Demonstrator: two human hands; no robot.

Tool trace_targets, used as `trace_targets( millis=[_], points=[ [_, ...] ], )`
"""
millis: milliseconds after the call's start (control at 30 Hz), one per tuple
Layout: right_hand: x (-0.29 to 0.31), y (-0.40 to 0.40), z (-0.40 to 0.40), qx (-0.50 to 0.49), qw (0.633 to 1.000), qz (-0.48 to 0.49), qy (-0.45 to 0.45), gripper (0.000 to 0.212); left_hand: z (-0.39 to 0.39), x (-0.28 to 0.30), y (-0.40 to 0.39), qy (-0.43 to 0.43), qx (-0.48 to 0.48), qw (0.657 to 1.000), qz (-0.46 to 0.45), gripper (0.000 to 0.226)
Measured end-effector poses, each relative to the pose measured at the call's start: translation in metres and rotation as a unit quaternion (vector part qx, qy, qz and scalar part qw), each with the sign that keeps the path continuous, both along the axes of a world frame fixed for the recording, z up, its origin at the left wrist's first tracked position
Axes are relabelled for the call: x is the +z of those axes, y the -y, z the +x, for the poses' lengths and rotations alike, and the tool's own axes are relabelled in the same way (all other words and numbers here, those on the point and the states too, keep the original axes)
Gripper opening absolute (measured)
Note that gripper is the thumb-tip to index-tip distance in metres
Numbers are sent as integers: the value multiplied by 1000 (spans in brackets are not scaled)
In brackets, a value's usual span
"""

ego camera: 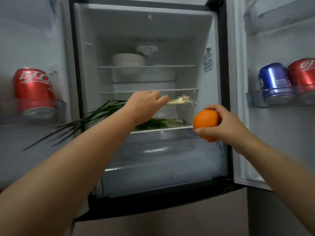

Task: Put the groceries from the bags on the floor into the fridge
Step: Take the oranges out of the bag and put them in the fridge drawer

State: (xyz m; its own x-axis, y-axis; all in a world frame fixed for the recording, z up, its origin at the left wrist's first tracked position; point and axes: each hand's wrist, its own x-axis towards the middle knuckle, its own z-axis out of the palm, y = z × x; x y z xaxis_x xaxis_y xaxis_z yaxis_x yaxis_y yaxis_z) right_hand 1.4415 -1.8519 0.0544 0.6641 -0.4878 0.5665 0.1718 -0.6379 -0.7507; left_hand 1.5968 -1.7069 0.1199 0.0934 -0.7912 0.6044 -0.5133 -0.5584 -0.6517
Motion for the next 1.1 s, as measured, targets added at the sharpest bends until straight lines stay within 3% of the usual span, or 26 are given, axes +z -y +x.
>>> trace_targets(
  millis=[100,233,467,600,667,767,900,1100],
  points=[
    [18,33,50,-81,990,-106,-40,66,57,9,48,36,19,998,56,37],
    [40,76,100,-83,983,-123,-110,66,126,14,111,33,40,988,143,36],
    [55,137,170,-115,946,-190,-238,56,226,27,203,77,22,978,194,35],
    [58,156,213,-110,916,-239,-302,54,263,28,246,21,56,975,213,37],
    [63,163,233,-99,887,-265,-365,52,280,22,264,-49,63,974,211,38],
    [68,173,258,-69,814,-307,-488,55,300,-3,286,-148,74,967,193,40],
    [54,188,286,-19,727,-289,-623,59,315,-31,303,-246,93,943,205,47],
    [0,208,329,46,624,-327,-708,54,316,-46,290,-285,62,939,183,56]
  ],
)
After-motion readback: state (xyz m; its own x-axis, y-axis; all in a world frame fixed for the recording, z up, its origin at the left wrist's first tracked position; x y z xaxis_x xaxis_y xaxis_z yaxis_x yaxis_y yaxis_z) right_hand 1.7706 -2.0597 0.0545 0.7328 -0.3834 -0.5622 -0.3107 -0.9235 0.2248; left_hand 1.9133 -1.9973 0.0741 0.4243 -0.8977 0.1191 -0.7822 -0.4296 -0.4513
